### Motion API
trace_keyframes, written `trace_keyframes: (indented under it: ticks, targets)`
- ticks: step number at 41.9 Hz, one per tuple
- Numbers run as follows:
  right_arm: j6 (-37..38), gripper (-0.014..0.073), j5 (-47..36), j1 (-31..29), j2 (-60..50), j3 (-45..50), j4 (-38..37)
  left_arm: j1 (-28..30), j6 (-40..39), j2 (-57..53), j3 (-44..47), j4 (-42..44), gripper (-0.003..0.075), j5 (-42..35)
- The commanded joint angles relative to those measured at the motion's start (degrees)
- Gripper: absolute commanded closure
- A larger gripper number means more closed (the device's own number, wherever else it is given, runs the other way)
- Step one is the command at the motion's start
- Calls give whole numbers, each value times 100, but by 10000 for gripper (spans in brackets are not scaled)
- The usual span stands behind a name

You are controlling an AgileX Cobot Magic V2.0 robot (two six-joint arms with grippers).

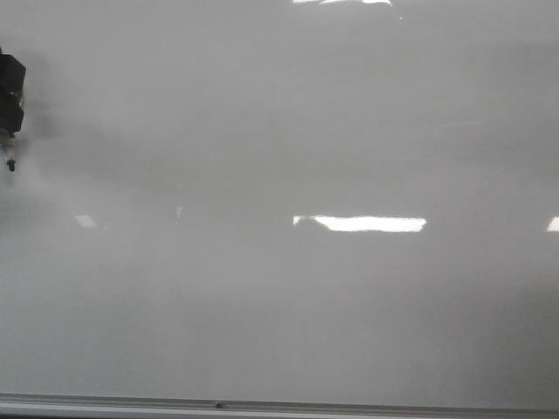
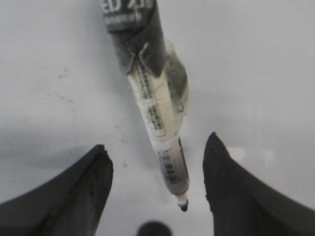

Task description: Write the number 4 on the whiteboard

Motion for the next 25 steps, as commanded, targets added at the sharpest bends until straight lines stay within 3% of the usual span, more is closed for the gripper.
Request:
trace_keyframes:
  ticks: [1, 11, 25]
  targets:
    - [-78, 23, -398, -5, 9, -169, -70, -31, -12, -50, -198, -54, 358, -592]
    - [-78, 23, -398, -5, 9, -169, -70, -31, -12, 128, -198, -54, 412, -762]
    - [-78, 23, -398, -5, 9, -169, -70, -31, -12, 154, -198, -54, 629, -824]
